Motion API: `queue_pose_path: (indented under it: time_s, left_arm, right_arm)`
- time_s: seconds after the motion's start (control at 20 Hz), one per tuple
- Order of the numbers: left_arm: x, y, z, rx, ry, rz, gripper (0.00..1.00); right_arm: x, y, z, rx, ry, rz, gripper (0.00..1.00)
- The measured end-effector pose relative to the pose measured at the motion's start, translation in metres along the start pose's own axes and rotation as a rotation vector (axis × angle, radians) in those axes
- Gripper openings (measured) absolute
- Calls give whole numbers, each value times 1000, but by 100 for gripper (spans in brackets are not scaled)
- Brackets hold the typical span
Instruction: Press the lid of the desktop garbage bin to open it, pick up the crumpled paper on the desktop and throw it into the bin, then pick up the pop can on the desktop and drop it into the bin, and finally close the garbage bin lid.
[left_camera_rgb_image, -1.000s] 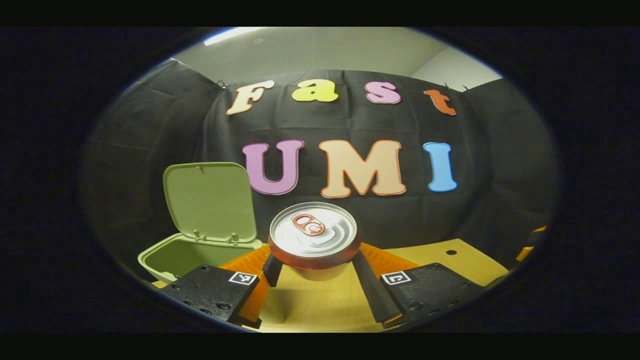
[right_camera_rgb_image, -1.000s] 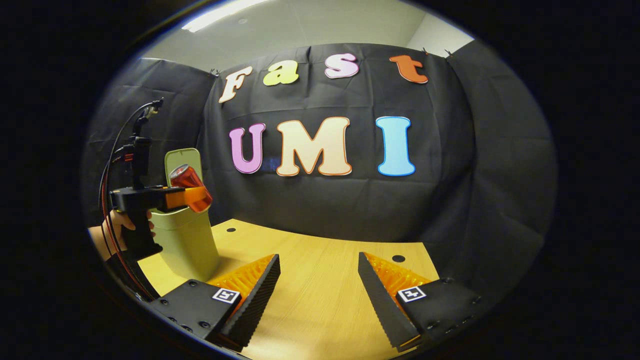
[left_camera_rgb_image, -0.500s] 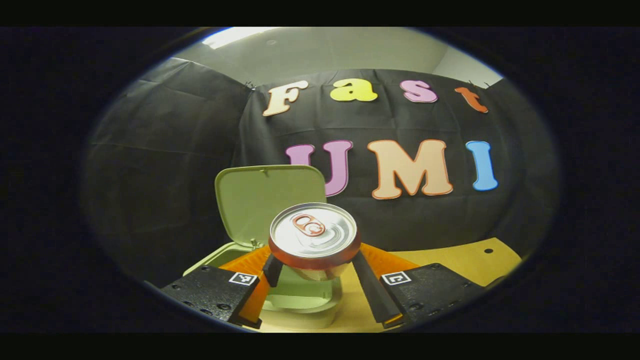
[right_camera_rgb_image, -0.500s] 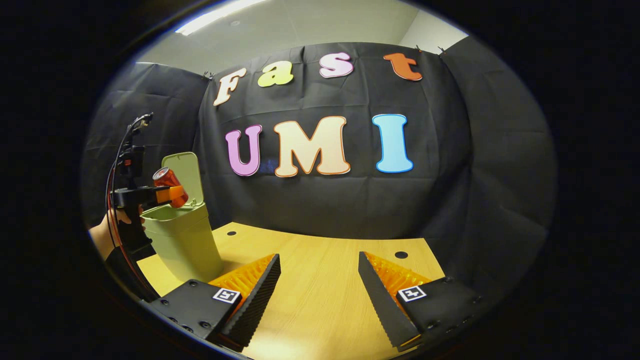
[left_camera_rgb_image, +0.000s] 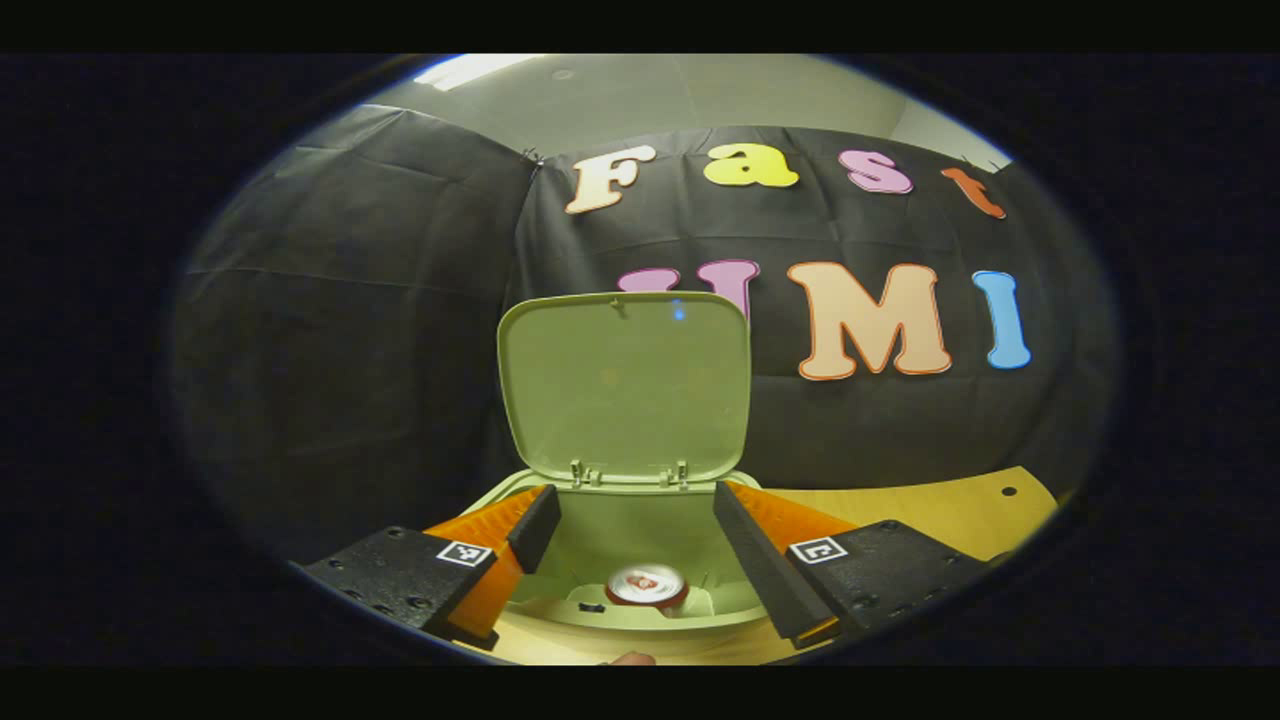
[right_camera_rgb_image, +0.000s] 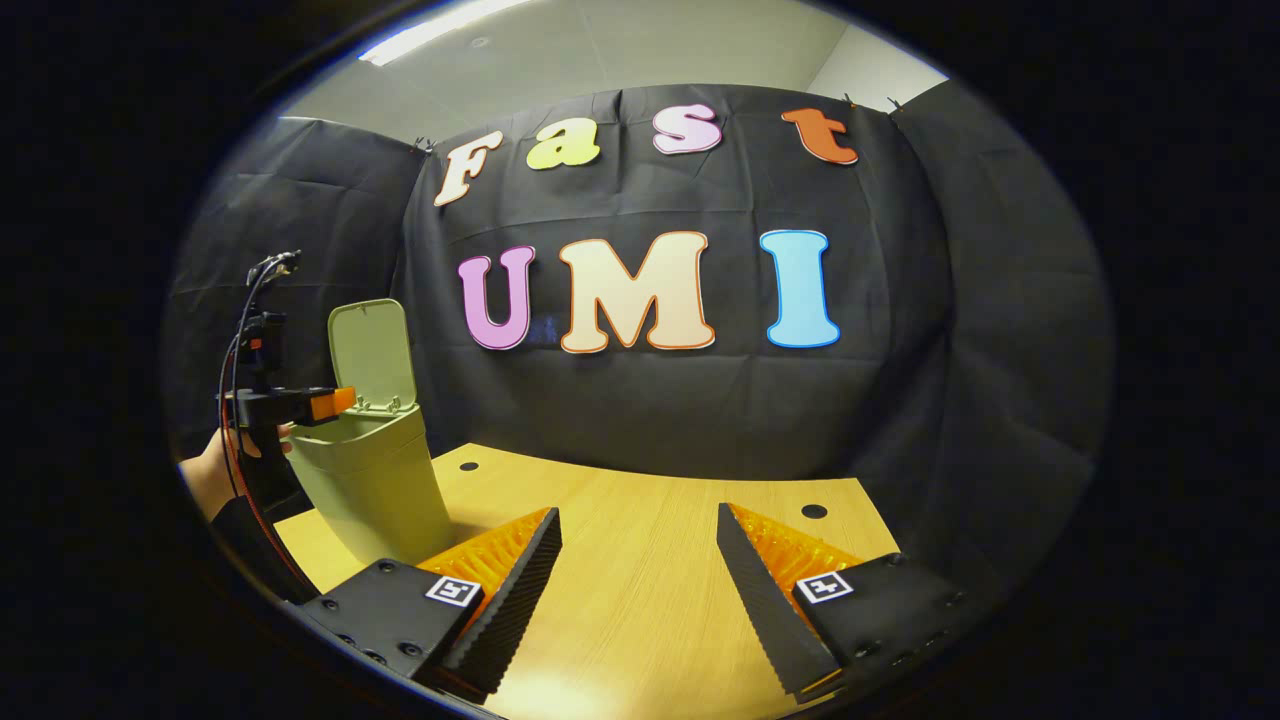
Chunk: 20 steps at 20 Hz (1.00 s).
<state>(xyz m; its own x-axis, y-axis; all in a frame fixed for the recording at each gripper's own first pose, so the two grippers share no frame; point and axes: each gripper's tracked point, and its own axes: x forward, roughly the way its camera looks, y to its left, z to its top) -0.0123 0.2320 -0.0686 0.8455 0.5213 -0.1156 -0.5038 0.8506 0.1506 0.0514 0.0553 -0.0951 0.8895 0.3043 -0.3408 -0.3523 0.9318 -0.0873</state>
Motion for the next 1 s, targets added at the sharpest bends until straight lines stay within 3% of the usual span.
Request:
queue_pose_path:
  time_s: [0.2, 0.7, 1.0]
  left_arm:
    - [8, -3, 38, 16, -73, -70, 94]
    - [51, 17, 144, 55, -214, -124, 94]
    - [101, 20, 153, -10, -146, -135, 93]
  right_arm:
    - [4, 29, -7, 5, 3, -8, 98]
    - [16, 92, -24, 29, 33, -8, 98]
    - [12, 90, -18, 11, 22, -50, 98]
